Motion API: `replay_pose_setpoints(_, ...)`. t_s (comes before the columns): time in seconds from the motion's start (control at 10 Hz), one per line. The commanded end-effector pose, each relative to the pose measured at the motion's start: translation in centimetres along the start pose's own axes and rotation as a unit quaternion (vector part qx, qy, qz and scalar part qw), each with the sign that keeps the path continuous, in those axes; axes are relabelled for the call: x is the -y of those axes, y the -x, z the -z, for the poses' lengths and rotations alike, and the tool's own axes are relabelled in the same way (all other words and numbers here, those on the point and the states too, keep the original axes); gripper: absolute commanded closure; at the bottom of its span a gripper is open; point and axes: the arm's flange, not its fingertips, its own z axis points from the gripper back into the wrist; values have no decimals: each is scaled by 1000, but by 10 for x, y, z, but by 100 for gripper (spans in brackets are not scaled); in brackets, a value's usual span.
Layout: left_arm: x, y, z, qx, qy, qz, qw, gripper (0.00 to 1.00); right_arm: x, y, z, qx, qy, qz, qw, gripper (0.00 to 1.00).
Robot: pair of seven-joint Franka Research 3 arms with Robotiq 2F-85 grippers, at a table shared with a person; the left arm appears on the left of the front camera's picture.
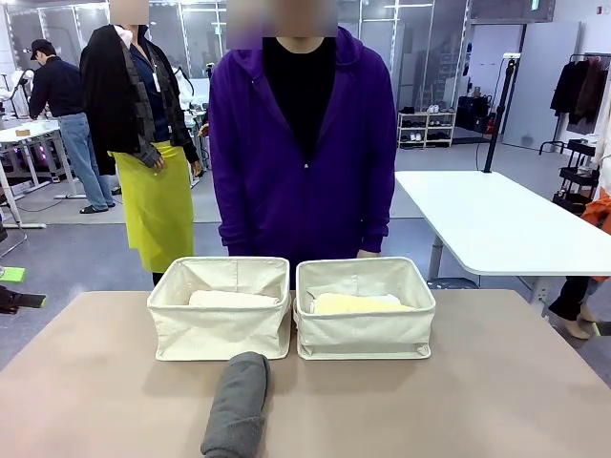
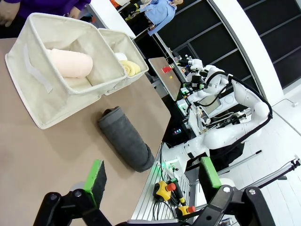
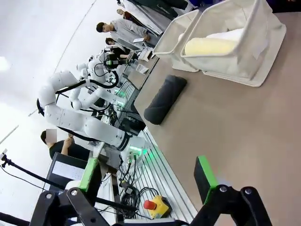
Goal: Divide the towels into two baskets.
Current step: Pick up one hotel-folded towel from the bottom of the table and place it in the Fabric basket indicated by the person.
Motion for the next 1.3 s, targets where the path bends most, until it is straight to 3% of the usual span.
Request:
replay_pose_setpoints(0.0,6,-1,-2,0,-1,-9,1000,0,-8,-7,-1,-6,3,-1,1000,0)
replay_pose_setpoints(1.2,6,-1,-2,0,-1,-9,1000,0,-8,-7,-1,-6,3,-1,1000,0)
